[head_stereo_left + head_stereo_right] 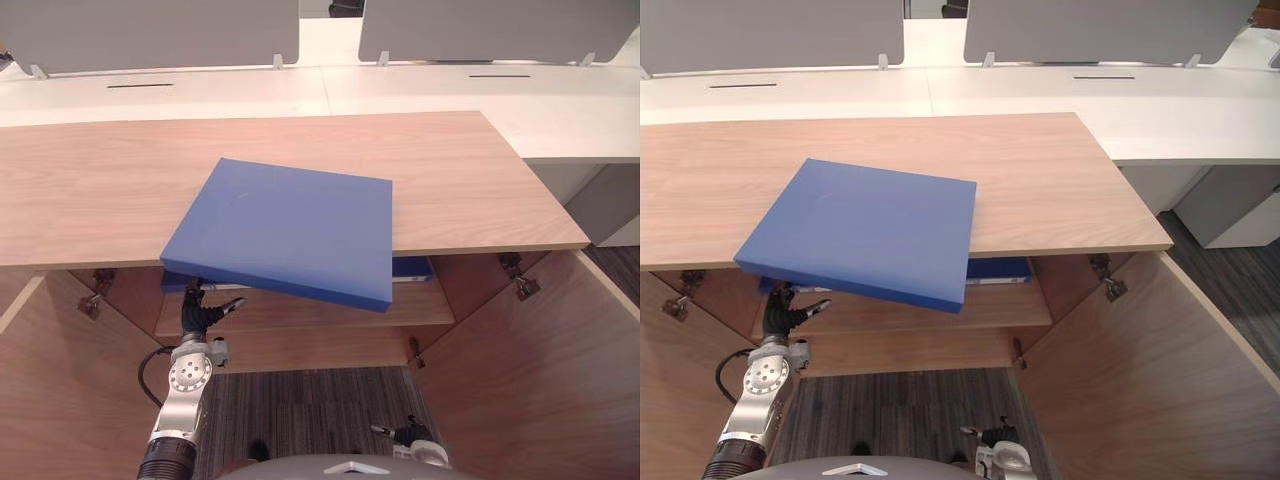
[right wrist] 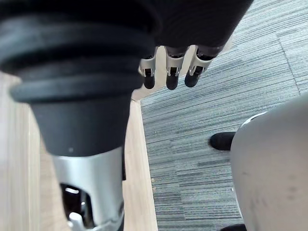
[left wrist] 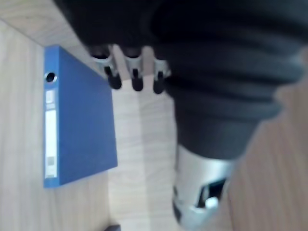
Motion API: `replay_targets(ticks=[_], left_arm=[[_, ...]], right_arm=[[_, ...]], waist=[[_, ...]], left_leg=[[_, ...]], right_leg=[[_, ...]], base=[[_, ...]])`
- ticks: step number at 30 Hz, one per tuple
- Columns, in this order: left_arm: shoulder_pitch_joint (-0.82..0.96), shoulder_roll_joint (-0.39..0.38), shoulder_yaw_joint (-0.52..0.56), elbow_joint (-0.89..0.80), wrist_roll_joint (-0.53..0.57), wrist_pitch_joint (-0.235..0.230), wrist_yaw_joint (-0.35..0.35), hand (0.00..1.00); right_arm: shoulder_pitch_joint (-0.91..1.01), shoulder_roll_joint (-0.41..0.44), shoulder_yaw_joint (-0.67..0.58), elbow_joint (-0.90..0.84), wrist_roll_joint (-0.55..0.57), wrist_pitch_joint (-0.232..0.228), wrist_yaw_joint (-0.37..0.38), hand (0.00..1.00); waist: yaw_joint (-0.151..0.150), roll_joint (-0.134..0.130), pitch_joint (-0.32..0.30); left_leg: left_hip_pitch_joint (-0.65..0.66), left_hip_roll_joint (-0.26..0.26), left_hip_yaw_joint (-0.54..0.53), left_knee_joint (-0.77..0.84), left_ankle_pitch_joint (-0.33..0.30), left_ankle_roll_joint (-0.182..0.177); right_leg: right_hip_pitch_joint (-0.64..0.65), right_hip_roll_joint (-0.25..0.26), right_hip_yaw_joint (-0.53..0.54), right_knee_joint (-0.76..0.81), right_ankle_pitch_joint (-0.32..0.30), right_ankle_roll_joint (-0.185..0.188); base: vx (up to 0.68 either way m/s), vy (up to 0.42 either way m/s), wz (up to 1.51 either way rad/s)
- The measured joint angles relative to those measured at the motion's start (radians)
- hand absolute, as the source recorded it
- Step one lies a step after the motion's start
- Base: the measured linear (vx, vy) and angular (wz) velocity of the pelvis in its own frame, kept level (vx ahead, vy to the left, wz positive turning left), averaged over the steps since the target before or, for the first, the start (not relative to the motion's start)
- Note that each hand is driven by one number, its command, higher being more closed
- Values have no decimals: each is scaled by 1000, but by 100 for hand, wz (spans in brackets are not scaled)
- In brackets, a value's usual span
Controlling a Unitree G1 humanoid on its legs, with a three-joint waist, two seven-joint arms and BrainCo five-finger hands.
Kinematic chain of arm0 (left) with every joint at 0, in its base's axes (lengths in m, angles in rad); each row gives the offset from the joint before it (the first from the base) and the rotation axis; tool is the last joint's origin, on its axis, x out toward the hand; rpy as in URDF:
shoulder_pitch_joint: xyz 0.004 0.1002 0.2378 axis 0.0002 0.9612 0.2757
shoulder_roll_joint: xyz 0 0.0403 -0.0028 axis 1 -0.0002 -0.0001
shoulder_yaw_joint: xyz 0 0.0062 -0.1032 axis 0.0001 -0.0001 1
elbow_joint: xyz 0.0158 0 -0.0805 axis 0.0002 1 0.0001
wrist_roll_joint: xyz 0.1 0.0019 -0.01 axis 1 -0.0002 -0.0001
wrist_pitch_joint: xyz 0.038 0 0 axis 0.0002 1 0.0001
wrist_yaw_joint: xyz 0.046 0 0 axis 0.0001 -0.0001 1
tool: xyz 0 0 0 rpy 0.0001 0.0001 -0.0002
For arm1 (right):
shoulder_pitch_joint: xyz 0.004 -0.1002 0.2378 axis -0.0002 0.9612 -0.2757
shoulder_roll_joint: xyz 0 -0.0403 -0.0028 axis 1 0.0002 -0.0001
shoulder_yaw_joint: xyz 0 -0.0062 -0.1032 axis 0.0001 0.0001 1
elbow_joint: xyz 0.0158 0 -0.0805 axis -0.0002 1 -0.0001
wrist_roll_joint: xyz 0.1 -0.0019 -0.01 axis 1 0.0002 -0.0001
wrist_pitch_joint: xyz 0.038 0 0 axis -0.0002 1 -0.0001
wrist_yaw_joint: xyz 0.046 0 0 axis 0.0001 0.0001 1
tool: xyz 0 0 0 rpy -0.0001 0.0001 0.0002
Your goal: Walk over to the cabinet, pick up the folder, carry it to the office cabinet, place the folder inside the office cabinet, then close the office cabinet door
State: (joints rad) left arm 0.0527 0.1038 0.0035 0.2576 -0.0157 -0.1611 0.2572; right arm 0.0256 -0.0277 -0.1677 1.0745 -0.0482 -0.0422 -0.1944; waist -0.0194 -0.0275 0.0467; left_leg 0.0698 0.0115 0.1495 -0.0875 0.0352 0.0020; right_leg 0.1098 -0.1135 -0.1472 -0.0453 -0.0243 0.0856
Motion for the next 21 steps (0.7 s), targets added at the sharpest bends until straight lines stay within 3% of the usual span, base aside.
replay_targets(ticks=[9,13,21], left_arm=[[1,28,75,-99,2,-16,21,0],[7,35,76,-123,31,-16,19,0],[31,32,72,-130,29,-16,8,0]], right_arm=[[-5,3,8,-1,0,2,11,0],[-4,8,10,-1,-30,2,12,0],[-6,9,11,-1,-38,3,12,0]], waist=[[5,-15,-1],[8,-30,-5],[8,-31,-5]], left_leg=[[14,1,-6,0,2,0],[14,1,-6,0,2,0],[25,1,-9,0,2,0]], right_leg=[[12,0,-1,8,-6,-9],[13,-1,0,7,-7,-8],[27,0,-3,5,-3,-1]], base=[[-47,-17,1],[0,0,0],[0,0,0]])
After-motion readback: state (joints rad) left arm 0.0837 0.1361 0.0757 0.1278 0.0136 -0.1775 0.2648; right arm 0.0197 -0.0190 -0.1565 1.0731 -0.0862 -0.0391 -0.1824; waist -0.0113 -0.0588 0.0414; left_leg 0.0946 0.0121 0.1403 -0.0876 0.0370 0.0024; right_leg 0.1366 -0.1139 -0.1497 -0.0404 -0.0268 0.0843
